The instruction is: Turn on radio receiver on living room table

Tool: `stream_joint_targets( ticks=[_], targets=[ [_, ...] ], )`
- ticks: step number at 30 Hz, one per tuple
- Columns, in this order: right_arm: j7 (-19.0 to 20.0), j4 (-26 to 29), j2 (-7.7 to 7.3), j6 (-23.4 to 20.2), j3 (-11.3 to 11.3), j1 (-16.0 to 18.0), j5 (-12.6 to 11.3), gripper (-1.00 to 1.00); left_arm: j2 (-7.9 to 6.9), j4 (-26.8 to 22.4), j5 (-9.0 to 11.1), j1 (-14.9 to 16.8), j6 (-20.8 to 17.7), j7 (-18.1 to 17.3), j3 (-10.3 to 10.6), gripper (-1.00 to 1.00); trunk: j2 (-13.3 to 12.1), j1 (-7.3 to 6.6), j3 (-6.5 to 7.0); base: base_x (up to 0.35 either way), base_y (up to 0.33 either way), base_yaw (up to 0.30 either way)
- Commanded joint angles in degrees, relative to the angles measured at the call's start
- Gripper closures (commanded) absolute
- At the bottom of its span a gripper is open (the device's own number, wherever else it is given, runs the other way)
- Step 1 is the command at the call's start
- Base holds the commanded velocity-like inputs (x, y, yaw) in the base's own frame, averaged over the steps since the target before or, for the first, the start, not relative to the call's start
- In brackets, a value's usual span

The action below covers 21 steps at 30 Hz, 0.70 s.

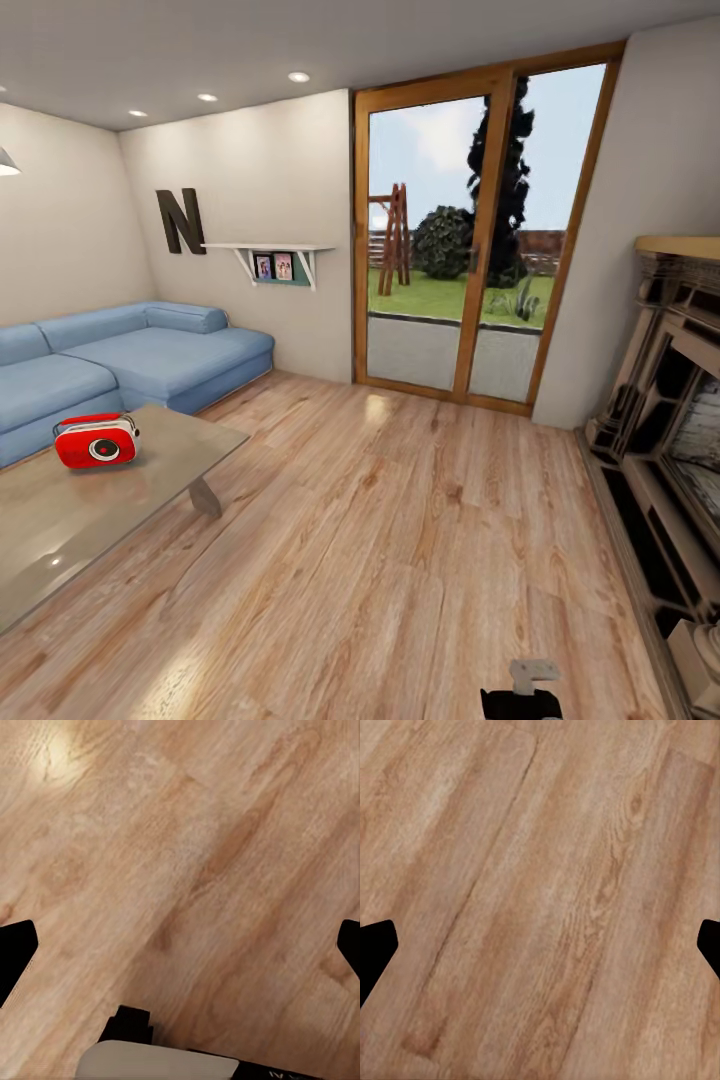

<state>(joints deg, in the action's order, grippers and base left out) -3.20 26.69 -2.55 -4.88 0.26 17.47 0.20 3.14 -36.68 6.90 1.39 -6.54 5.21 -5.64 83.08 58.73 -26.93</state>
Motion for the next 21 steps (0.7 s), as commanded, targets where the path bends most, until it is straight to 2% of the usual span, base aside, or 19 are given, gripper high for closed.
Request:
stream_joint_targets(
  ticks=[1,9,21],
  targets=[
    [0.01,-0.01,0.0,0.01,0.02,0.0,0.05,-1.0,-0.11,0.39,-0.04,0.01,0.23,-0.01,0.04,-1.0,0.0,0.0,0.0,0.032,0.0,0.0],
    [0.03,-0.14,0.08,0.12,-0.07,0.02,0.31,-1.0,-1.24,2.14,-0.17,0.0,0.98,0.11,0.08,-1.0,0.0,0.0,0.0,0.247,0.0,0.0],
    [0.03,-0.15,0.09,0.13,-0.08,0.02,0.33,-1.0,-1.67,2.23,-0.04,-0.01,0.79,0.24,0.02,-1.0,0.0,0.0,0.0,0.319,-0.086,0.0]
  ],
)
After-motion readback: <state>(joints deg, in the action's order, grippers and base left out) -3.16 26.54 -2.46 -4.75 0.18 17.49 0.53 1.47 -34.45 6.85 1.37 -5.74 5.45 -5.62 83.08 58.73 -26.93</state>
